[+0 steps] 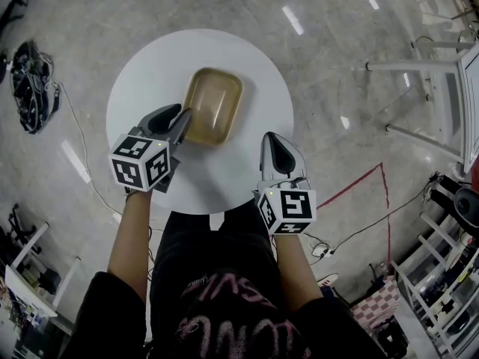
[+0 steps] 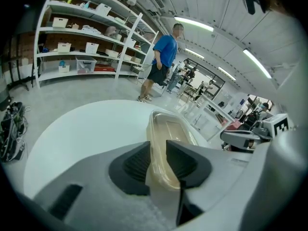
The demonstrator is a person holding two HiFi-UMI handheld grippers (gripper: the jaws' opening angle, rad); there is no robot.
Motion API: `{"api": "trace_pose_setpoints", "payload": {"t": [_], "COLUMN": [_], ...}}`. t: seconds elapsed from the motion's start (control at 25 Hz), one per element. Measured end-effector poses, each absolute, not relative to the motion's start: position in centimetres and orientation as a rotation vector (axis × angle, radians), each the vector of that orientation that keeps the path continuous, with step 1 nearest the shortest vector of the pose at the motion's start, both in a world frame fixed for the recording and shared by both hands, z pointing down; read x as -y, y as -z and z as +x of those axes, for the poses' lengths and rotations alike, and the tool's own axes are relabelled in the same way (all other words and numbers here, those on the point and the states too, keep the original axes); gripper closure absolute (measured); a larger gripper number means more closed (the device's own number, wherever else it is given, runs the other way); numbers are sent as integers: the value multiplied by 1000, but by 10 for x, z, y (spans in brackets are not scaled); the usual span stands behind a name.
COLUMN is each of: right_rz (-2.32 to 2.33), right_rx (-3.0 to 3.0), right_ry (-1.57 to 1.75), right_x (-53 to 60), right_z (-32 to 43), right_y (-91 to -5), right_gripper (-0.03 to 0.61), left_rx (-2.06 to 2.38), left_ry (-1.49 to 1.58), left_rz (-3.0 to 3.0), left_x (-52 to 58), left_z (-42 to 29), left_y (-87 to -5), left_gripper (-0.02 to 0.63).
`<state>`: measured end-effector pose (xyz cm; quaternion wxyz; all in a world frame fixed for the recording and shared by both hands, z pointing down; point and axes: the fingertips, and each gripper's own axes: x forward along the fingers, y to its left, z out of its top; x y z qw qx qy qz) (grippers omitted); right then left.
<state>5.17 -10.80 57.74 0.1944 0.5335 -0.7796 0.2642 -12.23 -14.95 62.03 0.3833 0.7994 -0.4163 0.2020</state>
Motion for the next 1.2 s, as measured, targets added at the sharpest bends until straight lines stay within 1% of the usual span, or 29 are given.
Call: {"api": "trace_pose_setpoints", "payload": {"t": [0.56, 0.68, 0.72, 1.2], "right_rz": [1502, 1504, 1505, 1512], "right_rx": [2183, 2183, 2182, 2189], "right_ry": [-735, -736, -736, -735], "right_x": [112, 113, 113, 118], "right_z": [58, 59, 59, 56], "right_y": [-574, -575, -575, -572], "right_gripper": [569, 568, 569, 569], "left_rx": [1076, 1086, 1092, 1096], "left_ry": [-519, -520, -524, -544], "left_rz": [2045, 2053, 2057, 2080], "left_x": [154, 156, 156, 159], "left_z": [-118, -118, -118, -118], "left_y": [-615, -614, -614, -609], "left_gripper": [539, 560, 598, 598]}}
